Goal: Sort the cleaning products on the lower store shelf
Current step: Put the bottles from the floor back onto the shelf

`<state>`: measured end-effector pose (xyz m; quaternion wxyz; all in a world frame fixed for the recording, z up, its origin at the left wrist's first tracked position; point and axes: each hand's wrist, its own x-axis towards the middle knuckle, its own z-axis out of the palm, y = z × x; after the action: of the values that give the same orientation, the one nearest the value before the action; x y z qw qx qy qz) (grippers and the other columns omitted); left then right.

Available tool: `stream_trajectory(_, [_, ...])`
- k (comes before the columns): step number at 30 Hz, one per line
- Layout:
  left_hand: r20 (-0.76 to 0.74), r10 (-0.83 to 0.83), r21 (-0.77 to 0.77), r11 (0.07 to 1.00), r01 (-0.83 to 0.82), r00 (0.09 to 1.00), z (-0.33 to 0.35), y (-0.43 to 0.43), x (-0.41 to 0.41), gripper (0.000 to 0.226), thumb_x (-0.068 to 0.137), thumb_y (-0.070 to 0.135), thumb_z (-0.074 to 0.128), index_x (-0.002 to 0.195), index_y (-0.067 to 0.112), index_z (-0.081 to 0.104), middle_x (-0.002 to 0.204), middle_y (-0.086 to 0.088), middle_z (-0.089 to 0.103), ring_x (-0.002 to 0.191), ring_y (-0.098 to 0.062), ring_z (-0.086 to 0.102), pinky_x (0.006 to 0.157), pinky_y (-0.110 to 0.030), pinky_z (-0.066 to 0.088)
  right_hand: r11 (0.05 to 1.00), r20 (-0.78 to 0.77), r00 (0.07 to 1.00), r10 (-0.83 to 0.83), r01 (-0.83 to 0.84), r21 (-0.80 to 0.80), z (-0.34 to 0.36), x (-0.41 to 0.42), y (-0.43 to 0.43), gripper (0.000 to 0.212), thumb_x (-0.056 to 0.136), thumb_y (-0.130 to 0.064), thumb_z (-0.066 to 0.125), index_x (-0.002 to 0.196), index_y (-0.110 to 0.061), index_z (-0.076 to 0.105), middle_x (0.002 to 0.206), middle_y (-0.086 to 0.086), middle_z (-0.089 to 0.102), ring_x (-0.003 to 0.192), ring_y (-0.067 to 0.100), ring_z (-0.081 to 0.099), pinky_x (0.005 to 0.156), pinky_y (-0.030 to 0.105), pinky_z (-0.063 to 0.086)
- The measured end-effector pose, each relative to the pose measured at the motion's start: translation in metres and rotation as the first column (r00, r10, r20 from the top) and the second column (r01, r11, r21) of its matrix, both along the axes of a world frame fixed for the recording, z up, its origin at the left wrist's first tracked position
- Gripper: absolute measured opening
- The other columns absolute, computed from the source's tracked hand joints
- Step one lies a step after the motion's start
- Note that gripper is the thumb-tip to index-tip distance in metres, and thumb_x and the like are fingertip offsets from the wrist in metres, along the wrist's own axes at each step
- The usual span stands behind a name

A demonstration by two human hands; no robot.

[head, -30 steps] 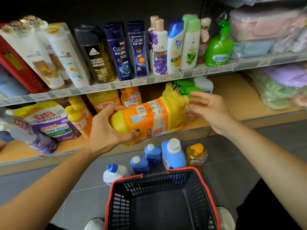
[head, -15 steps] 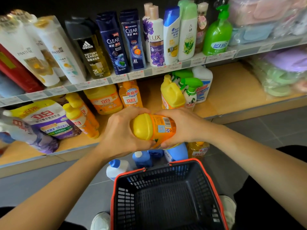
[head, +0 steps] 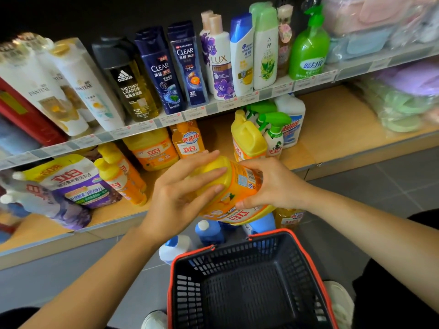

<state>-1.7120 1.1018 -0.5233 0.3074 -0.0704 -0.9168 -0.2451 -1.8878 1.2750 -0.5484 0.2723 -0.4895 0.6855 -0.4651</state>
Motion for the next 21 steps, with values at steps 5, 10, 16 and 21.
stream_trajectory(5, [-0.073,-0.053,-0.218,0.975,0.036,0.996,-0.009,-0.001,-0.001,0.036,0.096,0.011,0.07,0.13,0.002,0.064,0.145,-0.017,0.055,0.139,-0.033,0.049,0.108,-0.05,0.047,0.998,0.098,0.994,-0.053,0.055,-0.018,-0.005,0.003,0.004,0.055,0.068,-0.015,0.093,0.117,-0.009,0.068,0.111,0.005,0.075,0.104,0.019,0.072,0.09,0.05,0.058])
stream_trajectory(10, [0.01,0.061,-0.149,0.987,-0.059,0.998,-0.011,-0.003,-0.001,0.046,0.103,0.022,0.057,0.147,0.01,0.05,0.159,-0.01,0.041,0.147,-0.025,0.039,0.108,-0.052,0.045,0.994,0.174,0.981,-0.087,0.096,-0.042,-0.008,0.008,0.005,0.057,0.071,-0.013,0.09,0.122,-0.006,0.065,0.115,0.005,0.074,0.108,0.019,0.071,0.094,0.048,0.057])
stream_trajectory(16, [0.211,0.186,0.069,0.977,-0.204,0.96,-0.015,-0.011,0.003,0.059,0.1,0.061,0.045,0.154,0.038,0.036,0.155,0.015,0.043,0.14,-0.005,0.042,0.106,-0.046,0.047,0.992,0.205,0.974,-0.093,0.109,-0.065,-0.012,0.01,0.005,0.059,0.072,-0.012,0.09,0.125,-0.007,0.064,0.117,0.004,0.074,0.11,0.018,0.07,0.096,0.047,0.057])
stream_trajectory(21, [0.36,0.036,0.416,0.888,-0.195,0.932,-0.014,-0.024,0.002,0.052,0.095,0.065,0.047,0.144,0.048,0.047,0.143,0.02,0.053,0.134,-0.008,0.049,0.106,-0.043,0.048,0.989,0.199,0.975,-0.098,0.119,-0.094,-0.016,0.011,0.008,0.064,0.07,-0.016,0.091,0.128,-0.013,0.064,0.12,-0.001,0.073,0.113,0.015,0.068,0.097,0.044,0.056])
